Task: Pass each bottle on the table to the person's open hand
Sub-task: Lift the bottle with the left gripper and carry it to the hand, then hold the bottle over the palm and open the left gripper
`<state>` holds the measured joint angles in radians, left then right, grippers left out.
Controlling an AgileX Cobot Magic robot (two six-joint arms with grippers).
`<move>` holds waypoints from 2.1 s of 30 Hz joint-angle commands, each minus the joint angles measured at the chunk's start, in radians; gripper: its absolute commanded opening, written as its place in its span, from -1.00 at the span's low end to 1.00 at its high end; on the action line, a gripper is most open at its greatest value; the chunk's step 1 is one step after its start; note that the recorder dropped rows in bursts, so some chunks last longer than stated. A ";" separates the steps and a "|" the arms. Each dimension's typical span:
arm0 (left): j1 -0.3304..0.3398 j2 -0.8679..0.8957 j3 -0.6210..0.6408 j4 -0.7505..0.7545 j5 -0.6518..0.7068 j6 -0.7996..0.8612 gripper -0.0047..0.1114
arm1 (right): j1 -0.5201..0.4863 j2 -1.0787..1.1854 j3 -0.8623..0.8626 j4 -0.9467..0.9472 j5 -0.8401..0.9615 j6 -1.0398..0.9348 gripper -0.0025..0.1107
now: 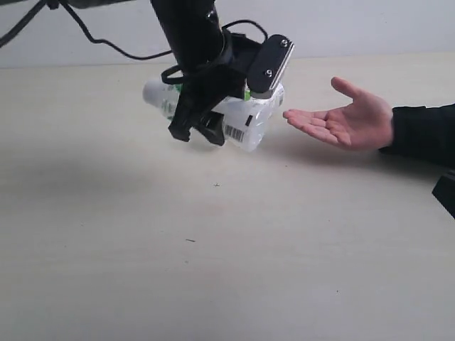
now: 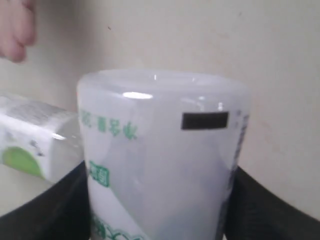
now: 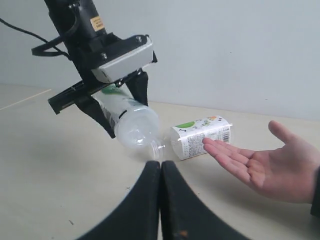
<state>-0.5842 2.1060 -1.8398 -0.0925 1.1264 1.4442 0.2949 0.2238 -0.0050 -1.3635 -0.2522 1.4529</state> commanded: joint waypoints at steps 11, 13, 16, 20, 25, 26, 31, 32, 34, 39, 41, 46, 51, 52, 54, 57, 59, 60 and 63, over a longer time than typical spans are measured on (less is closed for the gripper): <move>-0.192 0.032 -0.001 -0.010 -0.378 0.489 -0.92 | -0.003 -0.003 0.005 -0.006 -0.004 -0.001 -0.96; -0.203 0.051 -0.001 -0.010 -0.425 0.521 -0.92 | -0.003 -0.003 0.005 -0.006 -0.004 -0.001 -0.96; -0.207 0.074 -0.001 -0.036 -0.482 0.563 -0.92 | -0.003 -0.003 0.005 -0.006 -0.004 -0.001 -0.96; -0.207 0.102 -0.002 -0.087 -0.507 0.626 -0.92 | -0.003 -0.003 0.005 -0.006 -0.004 -0.001 -0.96; -0.207 0.146 -0.032 -0.113 -0.535 0.650 -0.92 | -0.003 -0.003 0.005 -0.006 -0.004 -0.001 -0.96; -0.207 0.155 -0.039 -0.113 -0.535 0.650 -0.92 | -0.003 -0.003 0.005 -0.006 -0.004 -0.001 -0.96; -0.207 0.200 -0.069 -0.113 -0.548 0.650 -0.92 | -0.003 -0.003 0.005 -0.006 -0.004 -0.001 -0.96; -0.207 0.208 -0.077 -0.113 -0.557 0.650 -0.92 | -0.003 -0.003 0.005 -0.006 -0.004 -0.001 -0.96; -0.207 0.222 -0.089 -0.113 -0.569 0.650 -0.92 | -0.003 -0.003 0.005 -0.006 -0.004 -0.001 -0.96; -0.207 0.232 -0.097 -0.216 -0.561 0.650 -0.92 | -0.003 -0.003 0.005 -0.006 -0.004 -0.001 -0.96; -0.212 0.232 -0.097 -0.245 -0.555 0.650 -0.92 | -0.003 -0.003 0.005 -0.006 -0.004 -0.001 -0.96; -0.224 0.232 -0.097 -0.291 -0.519 0.650 -0.92 | -0.003 -0.003 0.005 -0.006 -0.004 -0.001 -0.96; -0.228 0.232 -0.097 -0.292 -0.515 0.650 -0.92 | -0.003 -0.003 0.005 -0.006 -0.004 -0.001 -0.96; -0.230 0.232 -0.097 -0.292 -0.515 0.650 -0.92 | -0.003 -0.003 0.005 -0.006 -0.004 -0.001 -0.96; -0.234 0.232 -0.097 -0.292 -0.515 0.650 -0.92 | -0.003 -0.003 0.005 -0.006 -0.004 -0.001 -0.96; -0.243 0.230 -0.097 -0.294 -0.524 0.648 -0.92 | -0.003 -0.003 0.005 -0.006 -0.004 -0.001 -0.96; -0.247 0.230 -0.097 -0.304 -0.522 0.641 -0.92 | -0.003 -0.003 0.005 -0.006 -0.004 -0.001 -0.96; -0.247 0.227 -0.097 -0.311 -0.531 0.641 -0.92 | -0.003 -0.003 0.005 -0.006 -0.004 -0.001 -0.96; -0.254 0.216 -0.097 -0.376 -0.557 0.641 -0.92 | -0.003 -0.003 0.005 -0.006 -0.004 -0.001 -0.96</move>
<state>-0.8318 2.3409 -1.9288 -0.4020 0.5972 2.0924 0.2949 0.2238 -0.0050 -1.3635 -0.2541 1.4529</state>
